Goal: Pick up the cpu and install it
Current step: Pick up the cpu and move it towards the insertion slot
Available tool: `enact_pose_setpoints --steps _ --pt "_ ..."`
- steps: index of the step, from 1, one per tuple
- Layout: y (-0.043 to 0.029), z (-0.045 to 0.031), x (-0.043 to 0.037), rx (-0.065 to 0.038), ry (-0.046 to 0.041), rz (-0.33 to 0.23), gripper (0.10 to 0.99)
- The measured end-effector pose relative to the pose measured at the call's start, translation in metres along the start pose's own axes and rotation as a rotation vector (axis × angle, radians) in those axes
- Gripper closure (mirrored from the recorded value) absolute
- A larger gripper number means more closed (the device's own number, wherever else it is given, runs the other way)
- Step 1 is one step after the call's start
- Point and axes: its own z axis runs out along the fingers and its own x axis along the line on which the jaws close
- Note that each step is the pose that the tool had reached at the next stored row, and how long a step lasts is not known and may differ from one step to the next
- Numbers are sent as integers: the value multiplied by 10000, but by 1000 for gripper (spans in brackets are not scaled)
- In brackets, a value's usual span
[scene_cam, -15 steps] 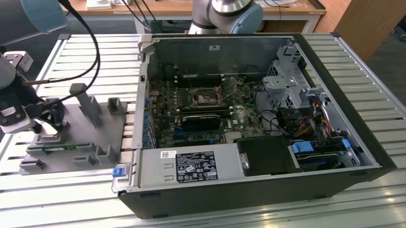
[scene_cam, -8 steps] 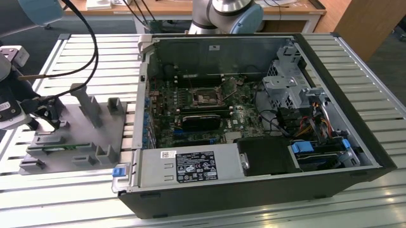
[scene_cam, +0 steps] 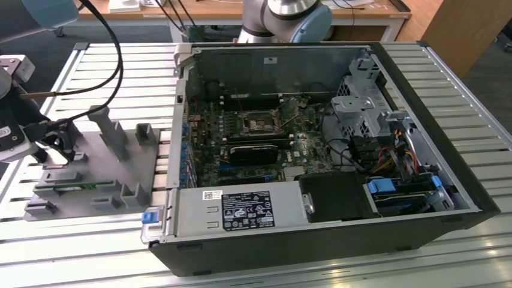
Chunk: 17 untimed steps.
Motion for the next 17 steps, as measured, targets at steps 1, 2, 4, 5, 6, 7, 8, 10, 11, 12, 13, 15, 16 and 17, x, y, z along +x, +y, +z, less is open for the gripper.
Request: enact_pose_setpoints --steps 1,2,4,5,6,7,8,10,11,12,13,15,16,17 --pt "0 -6 0 0 -1 0 553" --pt "1 -13 0 0 0 0 553" --pt "1 -19 -1 -2 -3 0 553" --pt "2 -23 0 -1 -1 0 553" --pt "2 -30 0 1 2 0 553" --pt "2 -38 0 1 2 0 553" --pt "3 -47 -1 0 1 0 553" --pt "4 -65 -1 1 0 0 553" --pt "5 -73 -1 0 0 0 553" --pt "6 -83 -1 0 0 0 553" --pt "6 -91 -1 0 -1 1 553" --pt "8 -111 -2 0 -1 0 553" --pt "8 -120 -2 0 0 0 553" --pt "9 -126 -2 -1 0 0 553"
